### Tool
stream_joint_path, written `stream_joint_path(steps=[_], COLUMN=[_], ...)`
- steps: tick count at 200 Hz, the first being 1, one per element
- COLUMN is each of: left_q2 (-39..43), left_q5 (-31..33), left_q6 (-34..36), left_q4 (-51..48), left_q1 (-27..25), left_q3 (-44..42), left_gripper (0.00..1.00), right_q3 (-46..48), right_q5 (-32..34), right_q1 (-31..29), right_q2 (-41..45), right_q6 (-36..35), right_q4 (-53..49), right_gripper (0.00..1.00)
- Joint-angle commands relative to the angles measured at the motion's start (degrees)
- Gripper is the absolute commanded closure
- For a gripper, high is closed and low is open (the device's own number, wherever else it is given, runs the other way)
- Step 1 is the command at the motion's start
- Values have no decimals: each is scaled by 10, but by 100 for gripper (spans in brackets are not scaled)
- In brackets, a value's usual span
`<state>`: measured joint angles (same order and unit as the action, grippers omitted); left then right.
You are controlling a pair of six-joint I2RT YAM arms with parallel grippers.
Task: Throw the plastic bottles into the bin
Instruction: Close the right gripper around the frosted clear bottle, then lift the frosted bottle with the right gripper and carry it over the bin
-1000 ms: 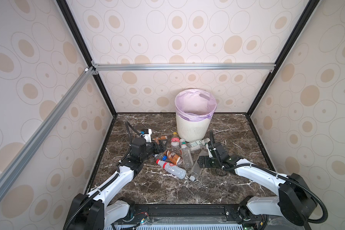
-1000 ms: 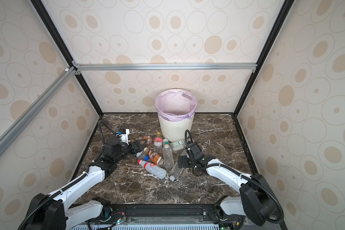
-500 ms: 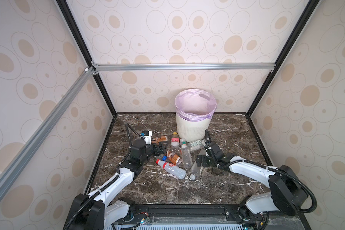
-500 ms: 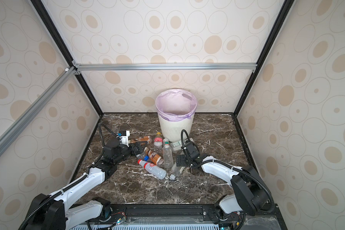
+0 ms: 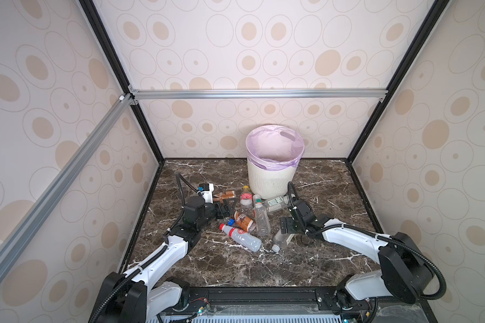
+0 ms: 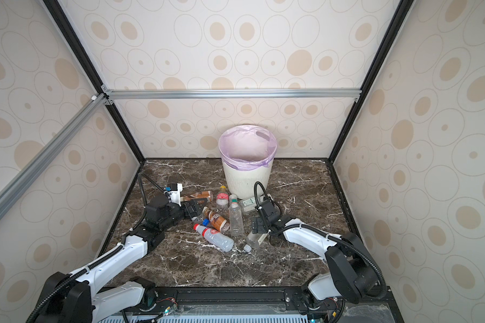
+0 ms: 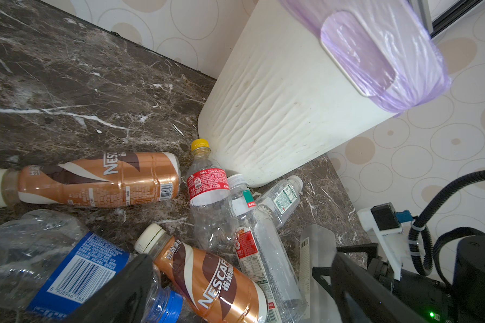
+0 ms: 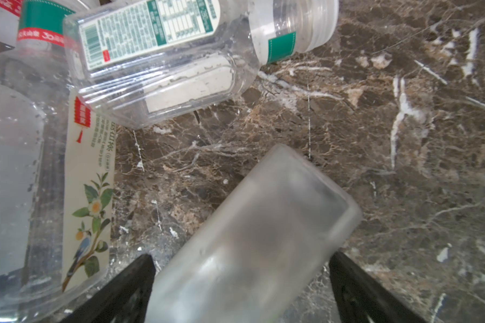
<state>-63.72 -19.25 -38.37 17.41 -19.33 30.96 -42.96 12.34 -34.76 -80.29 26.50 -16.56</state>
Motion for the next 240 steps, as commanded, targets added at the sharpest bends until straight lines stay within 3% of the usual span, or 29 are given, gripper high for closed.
stream_joint_path(steps=[1,55,177,240], left_q2=[7,1,4,1], left_q5=[-4,-1,2,3], left_q6=[8,11,12,10], left_q4=[14,17,13,12], left_q1=[-1,-4,-8,-9], left_q3=[2,2,6,10], left_gripper=[1,1,1,1], right_q3=[-2,23,-10,-19], right_q5=[0,-38,38,8], right_q1=[2,1,8,30], right_q2=[22,26,-39,-61], right_q6=[5,42,-22,-40], right_q4=[-38,-18,-48,-35], right_gripper=[1,0,0,14])
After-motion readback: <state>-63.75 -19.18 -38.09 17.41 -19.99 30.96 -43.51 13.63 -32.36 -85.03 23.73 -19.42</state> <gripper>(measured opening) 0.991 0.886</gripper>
